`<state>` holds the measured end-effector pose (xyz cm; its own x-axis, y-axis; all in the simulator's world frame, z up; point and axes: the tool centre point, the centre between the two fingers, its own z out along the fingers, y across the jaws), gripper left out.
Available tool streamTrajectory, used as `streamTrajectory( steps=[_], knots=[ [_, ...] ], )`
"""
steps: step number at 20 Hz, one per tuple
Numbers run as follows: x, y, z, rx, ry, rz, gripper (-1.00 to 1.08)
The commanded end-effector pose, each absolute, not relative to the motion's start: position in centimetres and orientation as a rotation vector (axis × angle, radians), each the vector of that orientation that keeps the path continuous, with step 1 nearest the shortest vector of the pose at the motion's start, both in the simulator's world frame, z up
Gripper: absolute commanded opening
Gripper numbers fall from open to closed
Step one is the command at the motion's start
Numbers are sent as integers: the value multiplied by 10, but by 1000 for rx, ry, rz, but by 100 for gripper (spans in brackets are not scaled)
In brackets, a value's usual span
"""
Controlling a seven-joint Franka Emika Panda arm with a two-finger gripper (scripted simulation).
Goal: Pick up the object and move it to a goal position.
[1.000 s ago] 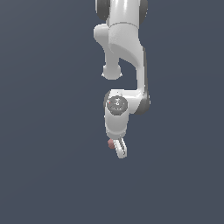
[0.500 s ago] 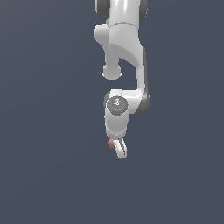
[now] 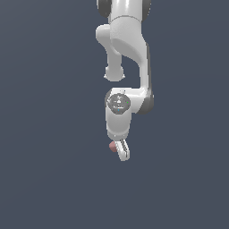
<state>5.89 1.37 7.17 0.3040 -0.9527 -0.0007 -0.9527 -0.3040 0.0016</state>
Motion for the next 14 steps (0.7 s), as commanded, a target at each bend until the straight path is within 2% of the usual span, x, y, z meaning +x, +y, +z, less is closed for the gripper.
streamTrajectory(
  steps=[1, 14],
  knots=[
    [61, 11, 88, 2536, -1854, 0, -100],
    [75, -14, 219, 2534, -1855, 0, -100]
  ],
)
